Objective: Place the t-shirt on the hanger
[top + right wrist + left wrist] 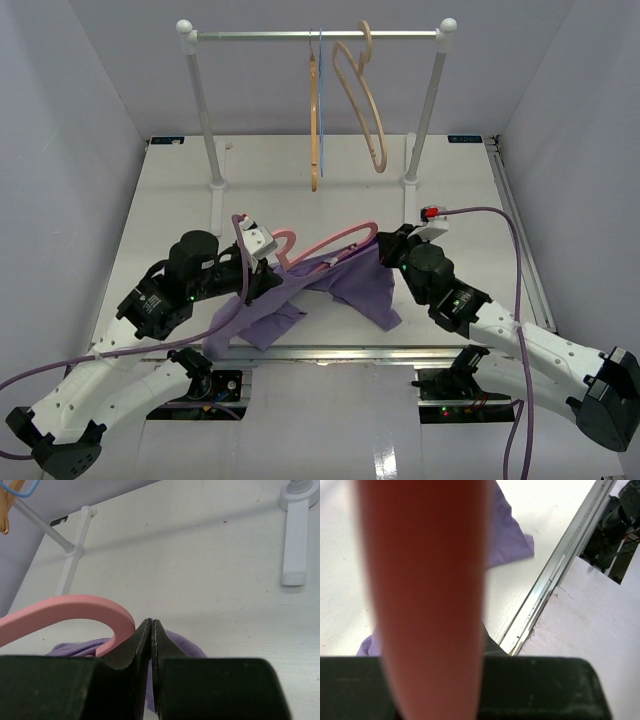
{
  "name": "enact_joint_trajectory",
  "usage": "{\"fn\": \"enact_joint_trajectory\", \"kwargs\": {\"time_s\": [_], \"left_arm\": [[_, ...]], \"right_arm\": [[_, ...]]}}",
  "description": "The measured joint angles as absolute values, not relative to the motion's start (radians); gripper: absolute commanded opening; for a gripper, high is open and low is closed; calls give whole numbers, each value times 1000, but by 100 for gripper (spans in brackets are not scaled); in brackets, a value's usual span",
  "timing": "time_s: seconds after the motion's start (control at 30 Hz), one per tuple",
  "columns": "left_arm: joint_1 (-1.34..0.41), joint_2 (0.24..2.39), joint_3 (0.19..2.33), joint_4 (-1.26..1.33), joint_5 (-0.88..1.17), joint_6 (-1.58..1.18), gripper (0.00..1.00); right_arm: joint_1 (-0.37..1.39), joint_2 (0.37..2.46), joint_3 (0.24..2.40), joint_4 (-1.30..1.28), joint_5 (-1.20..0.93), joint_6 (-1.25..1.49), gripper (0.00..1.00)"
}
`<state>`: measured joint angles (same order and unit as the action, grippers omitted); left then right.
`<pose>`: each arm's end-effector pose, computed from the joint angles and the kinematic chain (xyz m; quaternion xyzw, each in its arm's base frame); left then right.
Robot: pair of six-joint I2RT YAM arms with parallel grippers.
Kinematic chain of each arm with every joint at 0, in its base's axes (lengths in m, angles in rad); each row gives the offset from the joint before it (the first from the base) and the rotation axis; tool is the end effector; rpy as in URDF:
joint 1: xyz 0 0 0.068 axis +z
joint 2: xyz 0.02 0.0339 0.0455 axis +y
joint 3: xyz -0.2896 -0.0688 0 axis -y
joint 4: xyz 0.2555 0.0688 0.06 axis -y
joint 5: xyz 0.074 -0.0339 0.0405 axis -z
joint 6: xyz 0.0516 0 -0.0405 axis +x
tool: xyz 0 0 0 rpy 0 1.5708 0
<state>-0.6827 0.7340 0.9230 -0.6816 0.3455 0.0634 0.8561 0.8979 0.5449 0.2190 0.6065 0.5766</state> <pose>0.1074 -0.1099 0.3565 0.3903 0.7551 -0.2946 0.4367 0.1634 0.1434 0.2924 0.0945 0.7389 0.2429 0.6214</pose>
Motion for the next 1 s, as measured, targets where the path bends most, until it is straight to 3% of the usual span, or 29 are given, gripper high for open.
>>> {"fn": "enact_joint_trajectory", "kwargs": {"time_s": [0.43,0.73,1.0], "left_arm": [[-683,857,936,-710,355,126,0],[-683,1018,993,-692,376,148,0],[-683,1096,995,-665,502,168,0]], "right_arm": [[838,883,652,127,596,353,8],[840,876,792,-7,232,231,8],[854,839,848,-232,-91,133,36]]}}
